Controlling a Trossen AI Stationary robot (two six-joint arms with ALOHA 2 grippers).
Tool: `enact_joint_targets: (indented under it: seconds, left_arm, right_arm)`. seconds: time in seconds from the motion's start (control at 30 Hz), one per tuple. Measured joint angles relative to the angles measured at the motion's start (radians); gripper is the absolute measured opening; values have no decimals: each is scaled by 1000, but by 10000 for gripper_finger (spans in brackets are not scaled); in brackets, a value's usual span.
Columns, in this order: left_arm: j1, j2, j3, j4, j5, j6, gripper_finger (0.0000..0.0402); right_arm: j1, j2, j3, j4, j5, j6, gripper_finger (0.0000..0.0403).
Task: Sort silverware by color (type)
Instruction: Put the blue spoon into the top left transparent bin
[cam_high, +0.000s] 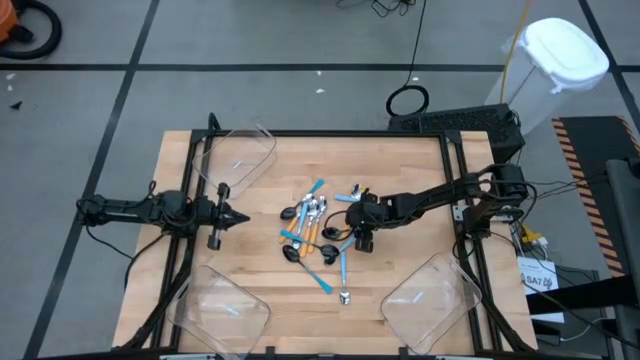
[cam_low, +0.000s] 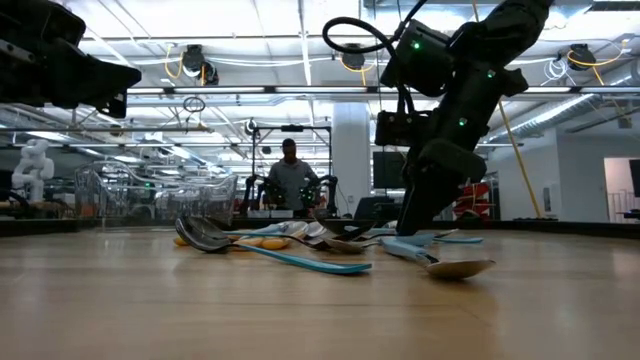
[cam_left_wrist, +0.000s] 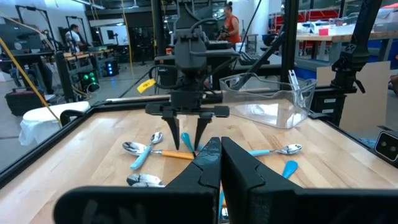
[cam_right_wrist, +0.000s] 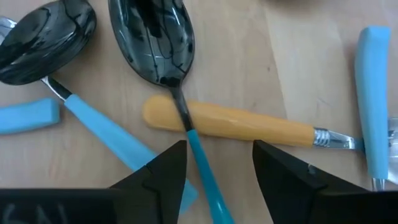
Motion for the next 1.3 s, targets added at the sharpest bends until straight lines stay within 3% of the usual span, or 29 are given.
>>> enact_joint_targets:
  seconds: [0.33, 0.97, 1.3]
  left_arm:
    - [0, 0, 0, -1, 0, 0, 8]
    - [0, 0, 0, -2, 0, 1, 8]
    - [0, 0, 0, -3, 0, 1, 8]
  right_arm:
    - [0, 0, 0, 0, -6, 44, 131]
    - [-5, 0, 0, 0, -56, -36, 130]
    - [-8, 66, 1, 38, -56, -45, 130]
